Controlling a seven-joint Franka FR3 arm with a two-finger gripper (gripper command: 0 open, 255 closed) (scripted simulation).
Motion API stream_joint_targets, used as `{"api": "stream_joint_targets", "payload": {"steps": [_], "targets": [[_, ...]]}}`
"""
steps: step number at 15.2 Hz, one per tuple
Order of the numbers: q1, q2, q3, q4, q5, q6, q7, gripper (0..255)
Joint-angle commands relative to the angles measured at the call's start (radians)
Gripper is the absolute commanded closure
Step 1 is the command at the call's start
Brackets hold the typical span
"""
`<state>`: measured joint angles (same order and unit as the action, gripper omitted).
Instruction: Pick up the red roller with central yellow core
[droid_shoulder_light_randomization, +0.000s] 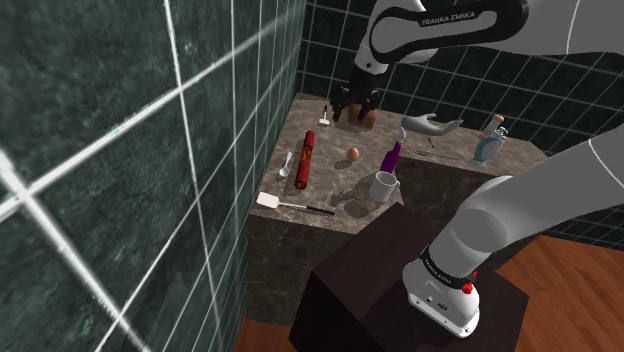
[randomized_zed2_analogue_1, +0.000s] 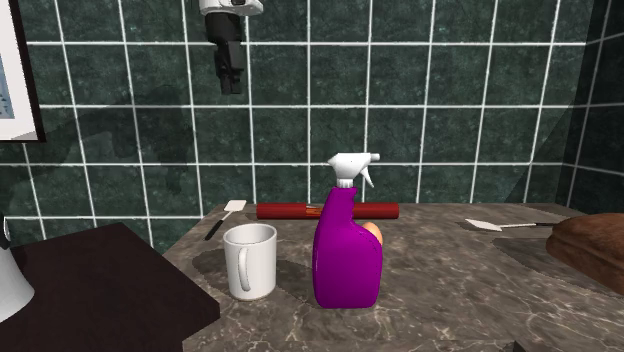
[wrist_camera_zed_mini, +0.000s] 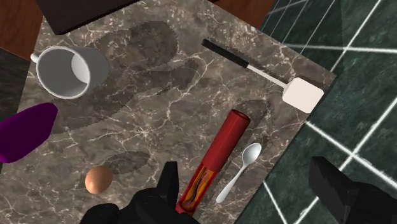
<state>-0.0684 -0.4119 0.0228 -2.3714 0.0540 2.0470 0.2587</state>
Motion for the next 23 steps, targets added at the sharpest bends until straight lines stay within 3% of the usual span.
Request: {"api": "stream_joint_targets", "payload": {"steps": [1,12,23], "targets": [[-0.007,0.07,-0.001,0.01,0.005,0.063,0.018,0],[-0.039,0.466,-0.027,0.149,0.045,0.325,0.085,0],[-0.079,0.876,-0.045,0.428,0.121,0.46,0.125,0]]}}
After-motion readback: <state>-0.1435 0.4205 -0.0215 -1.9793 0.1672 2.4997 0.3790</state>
